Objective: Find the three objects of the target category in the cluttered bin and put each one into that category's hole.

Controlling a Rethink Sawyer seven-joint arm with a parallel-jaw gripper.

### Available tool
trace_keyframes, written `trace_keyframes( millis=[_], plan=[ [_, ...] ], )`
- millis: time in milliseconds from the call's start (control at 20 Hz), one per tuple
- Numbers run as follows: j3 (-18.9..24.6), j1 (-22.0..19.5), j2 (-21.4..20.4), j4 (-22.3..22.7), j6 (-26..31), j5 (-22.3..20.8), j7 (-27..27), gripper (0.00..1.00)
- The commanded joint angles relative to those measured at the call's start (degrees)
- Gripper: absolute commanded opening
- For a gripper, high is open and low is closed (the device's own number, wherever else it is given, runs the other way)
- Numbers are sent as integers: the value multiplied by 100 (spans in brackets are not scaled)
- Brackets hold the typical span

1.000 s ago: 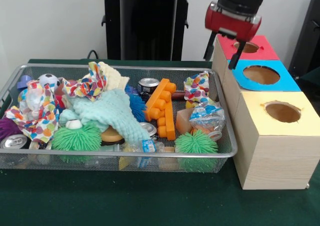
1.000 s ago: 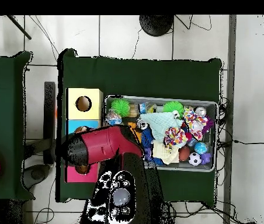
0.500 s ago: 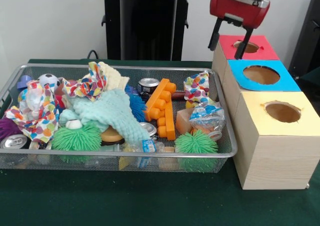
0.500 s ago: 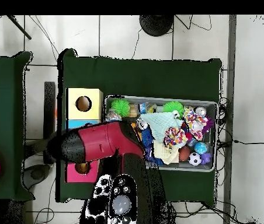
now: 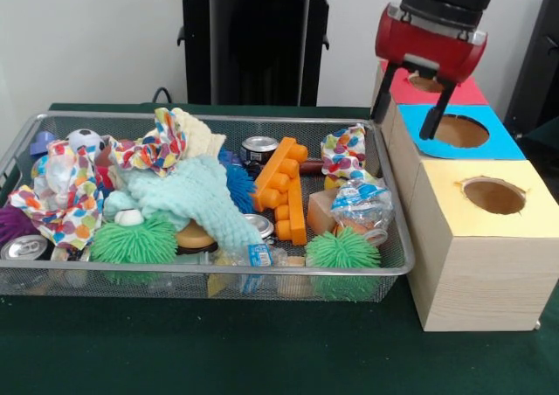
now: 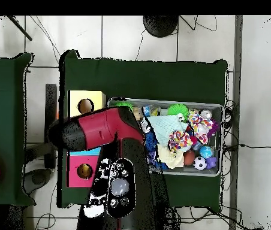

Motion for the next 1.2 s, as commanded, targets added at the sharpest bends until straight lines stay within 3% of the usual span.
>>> trace_keyframes(
  millis=[50,350,850,1200],
  plan=[
    [621,-380,712,-484,202,-303,-936,100],
    [903,-756,1044,-764,296,-209,-1164,100],
    [1172,-1120,1244,-785,11,-361,-1197,100],
    [1050,-1003,1541,-670,-621,-530,-698,100]
  ],
)
